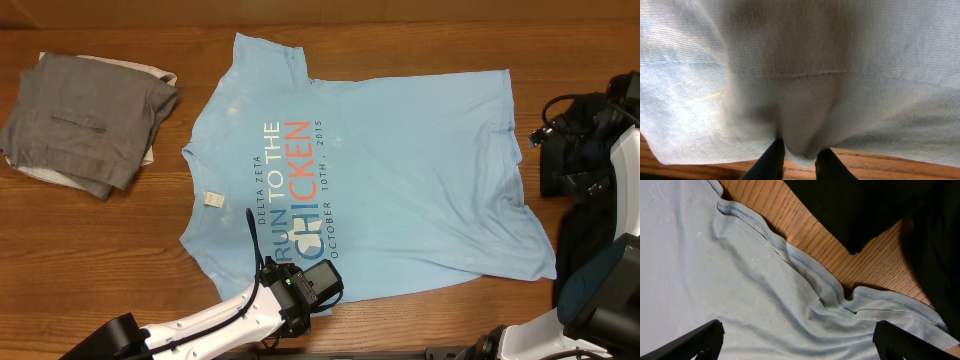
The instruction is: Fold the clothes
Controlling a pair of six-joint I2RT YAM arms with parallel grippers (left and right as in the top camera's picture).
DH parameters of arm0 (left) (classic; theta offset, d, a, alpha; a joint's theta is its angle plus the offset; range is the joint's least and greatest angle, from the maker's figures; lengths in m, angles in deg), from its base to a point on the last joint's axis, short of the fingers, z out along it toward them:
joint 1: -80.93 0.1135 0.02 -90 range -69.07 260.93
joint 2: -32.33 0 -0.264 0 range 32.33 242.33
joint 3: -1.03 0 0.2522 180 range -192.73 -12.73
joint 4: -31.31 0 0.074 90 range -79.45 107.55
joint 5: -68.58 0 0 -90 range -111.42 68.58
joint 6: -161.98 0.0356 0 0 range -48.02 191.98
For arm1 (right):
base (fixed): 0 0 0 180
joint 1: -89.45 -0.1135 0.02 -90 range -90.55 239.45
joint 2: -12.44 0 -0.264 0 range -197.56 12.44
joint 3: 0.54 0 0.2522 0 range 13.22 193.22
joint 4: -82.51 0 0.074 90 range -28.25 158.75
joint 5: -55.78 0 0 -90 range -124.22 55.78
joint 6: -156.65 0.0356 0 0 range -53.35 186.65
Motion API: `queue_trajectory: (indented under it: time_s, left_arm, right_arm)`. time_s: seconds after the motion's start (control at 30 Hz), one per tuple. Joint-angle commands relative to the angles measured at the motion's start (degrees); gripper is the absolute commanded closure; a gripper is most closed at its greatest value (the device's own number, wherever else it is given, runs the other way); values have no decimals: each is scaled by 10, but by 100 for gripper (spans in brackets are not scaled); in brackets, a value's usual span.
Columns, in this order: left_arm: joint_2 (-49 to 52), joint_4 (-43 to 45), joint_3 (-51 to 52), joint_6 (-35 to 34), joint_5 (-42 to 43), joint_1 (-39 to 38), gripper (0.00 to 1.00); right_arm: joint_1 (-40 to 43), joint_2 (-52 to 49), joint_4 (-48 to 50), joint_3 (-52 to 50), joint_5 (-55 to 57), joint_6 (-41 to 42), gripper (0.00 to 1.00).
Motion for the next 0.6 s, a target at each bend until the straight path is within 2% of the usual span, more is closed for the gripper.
queue_trajectory:
  time_s: [0.0,0.13,0.27,0.57]
  left_arm:
    - [10,-7,6,-4,-7,-3,79]
    - [10,-9,-1,3,-8,-3,84]
    - [10,-11,-17,17,-8,-3,95]
    - [10,-78,-92,72,-49,-2,95]
  right_arm:
    - [-3,5,2,10,-2,-3,0]
    - [-3,5,2,10,-2,-3,0]
    - [-3,5,2,10,-2,-3,0]
    - [-3,5,2,10,-2,-3,0]
